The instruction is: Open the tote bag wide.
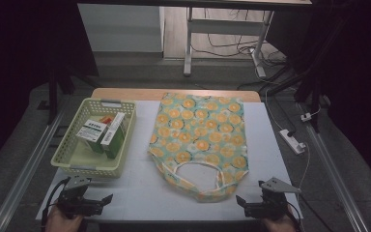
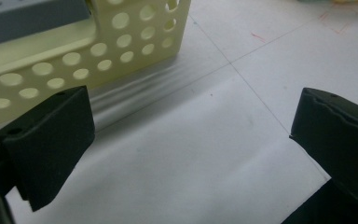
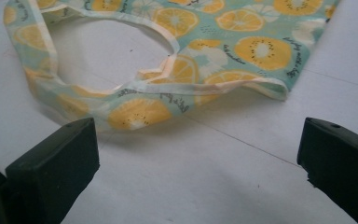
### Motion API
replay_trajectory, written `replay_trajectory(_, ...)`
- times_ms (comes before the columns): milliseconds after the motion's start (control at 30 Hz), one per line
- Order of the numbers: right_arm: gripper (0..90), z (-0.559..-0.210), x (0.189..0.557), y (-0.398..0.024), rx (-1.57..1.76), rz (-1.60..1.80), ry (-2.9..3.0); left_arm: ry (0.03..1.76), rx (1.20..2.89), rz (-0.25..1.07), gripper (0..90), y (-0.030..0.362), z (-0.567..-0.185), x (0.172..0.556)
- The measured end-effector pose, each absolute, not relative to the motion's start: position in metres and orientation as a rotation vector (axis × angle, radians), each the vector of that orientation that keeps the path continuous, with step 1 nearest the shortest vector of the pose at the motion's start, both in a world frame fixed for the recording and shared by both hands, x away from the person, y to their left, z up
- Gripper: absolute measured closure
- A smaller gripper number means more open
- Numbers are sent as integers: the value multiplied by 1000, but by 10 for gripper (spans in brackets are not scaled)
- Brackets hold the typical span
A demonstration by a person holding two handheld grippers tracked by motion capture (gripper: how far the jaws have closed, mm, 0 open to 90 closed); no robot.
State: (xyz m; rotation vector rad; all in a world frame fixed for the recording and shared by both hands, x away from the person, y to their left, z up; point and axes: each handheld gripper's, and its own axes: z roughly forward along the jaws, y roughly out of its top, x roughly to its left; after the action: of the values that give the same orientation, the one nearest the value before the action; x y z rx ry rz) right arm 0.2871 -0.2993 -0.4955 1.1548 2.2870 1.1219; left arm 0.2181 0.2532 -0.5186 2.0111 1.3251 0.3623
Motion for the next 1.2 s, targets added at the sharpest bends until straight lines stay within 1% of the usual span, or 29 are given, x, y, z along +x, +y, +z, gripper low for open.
replay_trajectory(333,0,-496,289,-300,1150,1130,2322,1311,1997,332,0,256,-519,218)
replay_trajectory(867,0,-495,289,-297,1120,1152,2367,1284,2037,310,0,253,-519,220)
replay_trajectory(1200,0,-491,285,-286,1037,1148,2408,1279,2029,291,1,254,-520,221)
